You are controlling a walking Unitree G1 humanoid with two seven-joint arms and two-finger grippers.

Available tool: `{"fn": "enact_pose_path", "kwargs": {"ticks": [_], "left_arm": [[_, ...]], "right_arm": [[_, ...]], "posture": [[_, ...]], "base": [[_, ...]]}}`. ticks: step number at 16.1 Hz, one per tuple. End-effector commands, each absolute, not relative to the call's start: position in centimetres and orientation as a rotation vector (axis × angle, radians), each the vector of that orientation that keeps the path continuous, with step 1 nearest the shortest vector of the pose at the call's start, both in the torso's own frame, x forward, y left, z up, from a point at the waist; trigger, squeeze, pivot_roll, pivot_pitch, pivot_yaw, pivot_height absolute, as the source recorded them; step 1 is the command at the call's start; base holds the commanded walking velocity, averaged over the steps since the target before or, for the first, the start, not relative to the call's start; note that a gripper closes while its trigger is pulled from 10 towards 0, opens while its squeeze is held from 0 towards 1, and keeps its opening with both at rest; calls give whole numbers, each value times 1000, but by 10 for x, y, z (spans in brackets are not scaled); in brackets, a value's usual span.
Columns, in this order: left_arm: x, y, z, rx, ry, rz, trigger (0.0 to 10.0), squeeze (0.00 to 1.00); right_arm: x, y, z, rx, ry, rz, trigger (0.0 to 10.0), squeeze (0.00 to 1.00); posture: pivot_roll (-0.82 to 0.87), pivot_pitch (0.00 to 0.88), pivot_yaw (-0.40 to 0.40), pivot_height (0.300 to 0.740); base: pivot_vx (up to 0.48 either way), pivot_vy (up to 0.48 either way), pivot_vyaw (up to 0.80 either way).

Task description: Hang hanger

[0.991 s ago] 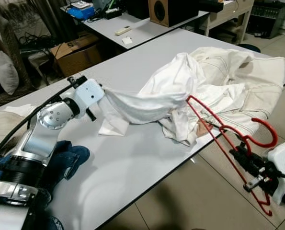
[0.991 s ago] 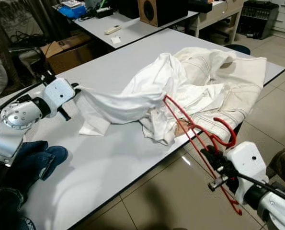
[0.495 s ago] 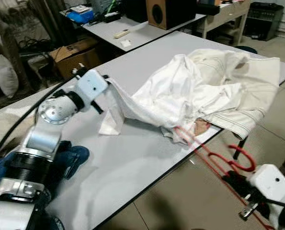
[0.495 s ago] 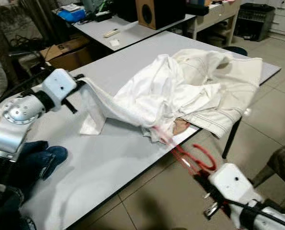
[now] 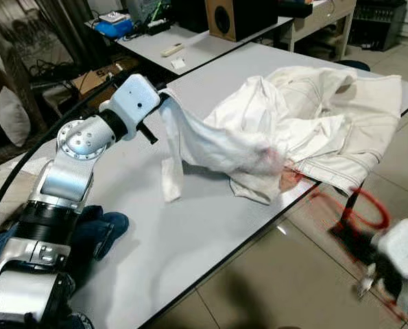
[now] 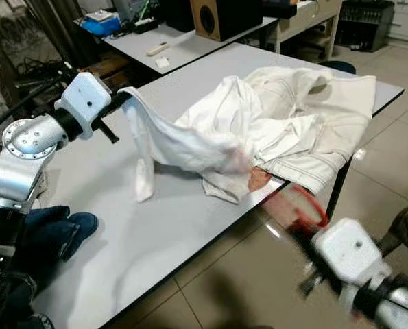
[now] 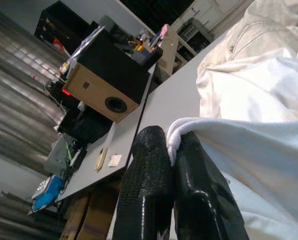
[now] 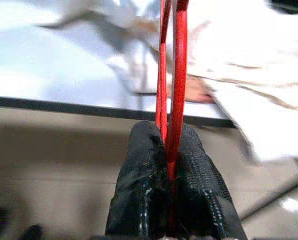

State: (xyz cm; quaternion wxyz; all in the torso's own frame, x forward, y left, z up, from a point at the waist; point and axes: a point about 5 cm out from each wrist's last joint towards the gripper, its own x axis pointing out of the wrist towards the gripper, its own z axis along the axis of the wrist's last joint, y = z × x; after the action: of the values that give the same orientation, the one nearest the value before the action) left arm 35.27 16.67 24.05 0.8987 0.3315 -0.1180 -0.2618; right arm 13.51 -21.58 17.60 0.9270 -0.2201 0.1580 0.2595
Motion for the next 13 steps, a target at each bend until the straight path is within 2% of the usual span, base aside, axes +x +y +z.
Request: {"fn": "enact_pose_path", "kwargs": {"ticks": [1,4,5,8,9,10,11,12,13], "left_arm": [[356,172,243,687,-237,-513,0,0],[359,166,250,674,-269,-510,0,0],[358,162,250,678,-270,-539,0,0],[358,159,243,724,-235,-588,0,0],[358,160,240,739,-218,-596,0,0],[358,162,239,731,-221,-581,0,0],[358,162,239,730,-221,-577,0,0],[357,162,239,726,-221,-575,0,0],[357,162,238,718,-218,-577,0,0]], "right_arm": [[129,-208,174,-443,359,608,10000,0],[130,-209,173,-467,373,612,10000,0],[126,-201,174,-395,376,676,10000,0],[117,-193,168,-364,450,759,10000,0],[119,-201,162,-446,512,711,10000,0],[127,-227,156,-731,600,580,10000,0],[138,-242,166,-818,575,455,10000,0],[143,-247,176,-821,557,414,10000,0],[140,-237,181,-719,538,479,10000,0]], "posture": [[-223,0,240,740],[-226,0,242,740],[-229,0,243,740],[-232,0,243,740],[-232,0,243,740],[-239,0,240,740],[-242,0,237,740],[-245,0,234,740],[-246,0,230,740]], "base": [[0,0,0],[0,0,0],[0,0,0],[0,0,0],[0,0,0],[0,0,0],[0,0,0],[0,0,0],[0,0,0]]}}
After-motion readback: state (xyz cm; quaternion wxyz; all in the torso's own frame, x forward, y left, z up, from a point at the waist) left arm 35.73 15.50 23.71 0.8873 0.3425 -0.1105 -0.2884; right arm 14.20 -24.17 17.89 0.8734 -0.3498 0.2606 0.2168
